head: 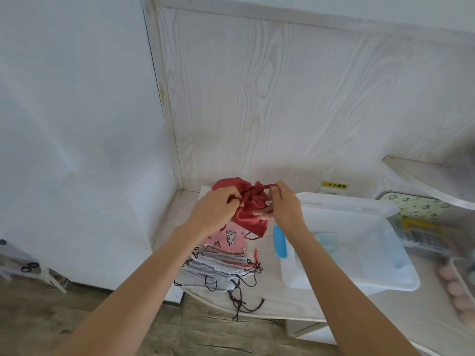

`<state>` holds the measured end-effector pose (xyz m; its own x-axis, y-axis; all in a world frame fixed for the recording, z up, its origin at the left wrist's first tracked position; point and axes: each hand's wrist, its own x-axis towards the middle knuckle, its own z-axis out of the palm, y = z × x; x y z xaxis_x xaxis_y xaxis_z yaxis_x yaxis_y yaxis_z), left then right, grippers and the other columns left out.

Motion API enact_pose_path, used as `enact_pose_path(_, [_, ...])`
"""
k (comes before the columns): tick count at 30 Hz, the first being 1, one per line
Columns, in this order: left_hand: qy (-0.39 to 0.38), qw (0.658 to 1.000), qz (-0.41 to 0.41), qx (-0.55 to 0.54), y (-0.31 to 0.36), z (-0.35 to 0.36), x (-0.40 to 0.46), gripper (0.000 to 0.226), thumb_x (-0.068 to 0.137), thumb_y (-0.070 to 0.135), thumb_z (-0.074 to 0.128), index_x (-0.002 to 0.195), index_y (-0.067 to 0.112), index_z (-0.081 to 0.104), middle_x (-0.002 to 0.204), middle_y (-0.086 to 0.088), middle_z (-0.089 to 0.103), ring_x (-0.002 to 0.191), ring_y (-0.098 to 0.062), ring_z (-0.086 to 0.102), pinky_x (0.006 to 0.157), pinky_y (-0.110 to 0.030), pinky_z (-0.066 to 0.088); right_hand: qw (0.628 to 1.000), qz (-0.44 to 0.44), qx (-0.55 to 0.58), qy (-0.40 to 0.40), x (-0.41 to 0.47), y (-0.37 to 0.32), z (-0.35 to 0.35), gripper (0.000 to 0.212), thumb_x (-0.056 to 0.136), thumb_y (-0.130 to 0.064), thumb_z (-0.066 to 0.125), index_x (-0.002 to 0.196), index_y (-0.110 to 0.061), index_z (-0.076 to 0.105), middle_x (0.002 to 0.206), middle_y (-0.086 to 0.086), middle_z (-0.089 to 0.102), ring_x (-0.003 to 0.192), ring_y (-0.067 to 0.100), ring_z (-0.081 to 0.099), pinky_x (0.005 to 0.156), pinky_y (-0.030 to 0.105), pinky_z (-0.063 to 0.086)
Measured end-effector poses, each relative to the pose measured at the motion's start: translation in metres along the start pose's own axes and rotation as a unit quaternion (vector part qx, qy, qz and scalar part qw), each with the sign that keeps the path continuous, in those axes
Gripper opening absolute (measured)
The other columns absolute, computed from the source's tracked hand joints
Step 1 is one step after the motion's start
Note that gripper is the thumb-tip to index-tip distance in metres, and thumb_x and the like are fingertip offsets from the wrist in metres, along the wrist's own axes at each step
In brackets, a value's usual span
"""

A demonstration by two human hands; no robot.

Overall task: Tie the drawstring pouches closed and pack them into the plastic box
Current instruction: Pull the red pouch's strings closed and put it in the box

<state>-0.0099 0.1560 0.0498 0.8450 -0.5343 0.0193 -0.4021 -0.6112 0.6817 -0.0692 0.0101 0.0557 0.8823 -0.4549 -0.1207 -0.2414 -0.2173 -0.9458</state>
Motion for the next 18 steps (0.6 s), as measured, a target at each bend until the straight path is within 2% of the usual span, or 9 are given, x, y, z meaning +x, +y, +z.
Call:
enact_pose_path(2, [-0.002, 0.999, -0.013, -0.032, 0.001, 0.001, 0.002, 0.029, 0.094, 0.027, 0.042, 0.076, 0.015, 0.063, 0.067, -0.004, 0.062, 0.051, -0.011, 0.044, 0.053, -0.024, 0.031, 1.000, -0.002, -0.014, -0.010, 0.000, 0.002, 0.001, 0.023, 0.098, -0.010, 0.038, 0.075, -0.011, 0.039, 0.072, 0.007, 0.054, 0.070, 0.034, 0.069, 0.073, 0.057, 0.049])
enact_pose_path(5, [0.005, 1.000, 0.026, 0.003, 0.002, 0.001, 0.001, 0.041, 0.095, 0.039, 0.044, 0.063, 0.019, 0.057, 0.053, 0.006, 0.051, 0.046, -0.007, 0.042, 0.050, -0.019, 0.031, 0.999, 0.030, 0.012, 0.019, 0.001, 0.009, 0.000, 0.021, 0.099, -0.015, 0.032, 0.083, -0.011, 0.044, 0.076, 0.010, 0.061, 0.071, 0.036, 0.069, 0.075, 0.053, 0.052])
enact_pose_path(8, [0.038, 0.998, 0.037, 0.026, -0.003, -0.004, 0.004, 0.039, 0.096, 0.036, 0.044, 0.059, 0.025, 0.047, 0.048, 0.009, 0.042, 0.044, -0.004, 0.038, 0.048, -0.018, 0.027, 0.999, 0.032, -0.006, 0.024, 0.000, 0.013, -0.004, 0.020, 0.099, -0.012, 0.030, 0.086, -0.009, 0.045, 0.089, 0.009, 0.067, 0.058, 0.024, 0.069, 0.057, 0.037, 0.057])
enact_pose_path(10, [0.048, 0.998, 0.020, 0.039, -0.009, -0.009, 0.006, 0.039, 0.096, 0.036, 0.045, 0.060, 0.022, 0.047, 0.048, 0.009, 0.040, 0.045, -0.004, 0.037, 0.049, -0.020, 0.026, 0.999, 0.037, -0.015, 0.019, 0.002, 0.018, -0.008, 0.018, 0.098, -0.007, 0.030, 0.087, -0.005, 0.045, 0.089, 0.009, 0.067, 0.057, 0.021, 0.069, 0.051, 0.031, 0.053])
enact_pose_path(13, [0.063, 0.997, -0.004, 0.053, -0.017, -0.014, 0.006, 0.040, 0.096, 0.037, 0.045, 0.059, 0.022, 0.047, 0.046, 0.008, 0.038, 0.044, -0.003, 0.037, 0.048, -0.023, 0.025, 0.999, 0.053, 0.012, 0.005, 0.005, 0.025, -0.012, 0.024, 0.099, -0.009, 0.029, 0.081, -0.007, 0.046, 0.086, 0.013, 0.067, 0.051, 0.013, 0.065, 0.041, 0.022, 0.048])
enact_pose_path(16, [0.057, 0.996, -0.015, 0.061, -0.022, -0.016, 0.007, 0.041, 0.096, 0.039, 0.043, 0.061, 0.020, 0.049, 0.047, 0.006, 0.038, 0.045, -0.006, 0.038, 0.049, -0.026, 0.027, 0.999, 0.037, -0.019, -0.020, 0.006, 0.026, -0.017, 0.030, 0.096, -0.008, 0.037, 0.071, -0.010, 0.051, 0.067, 0.004, 0.062, 0.042, 0.006, 0.047, 0.043, 0.018, 0.037])
enact_pose_path(18, [0.043, 0.998, -0.025, 0.048, -0.027, -0.017, 0.007, 0.042, 0.097, 0.041, 0.040, 0.061, 0.020, 0.049, 0.049, 0.005, 0.038, 0.047, -0.009, 0.039, 0.052, -0.027, 0.029, 0.993, 0.063, 0.051, -0.083, 0.005, 0.024, -0.021, 0.030, 0.097, -0.009, 0.039, 0.070, -0.008, 0.053, 0.059, 0.003, 0.049, 0.038, 0.005, 0.033, 0.041, 0.016, 0.028])
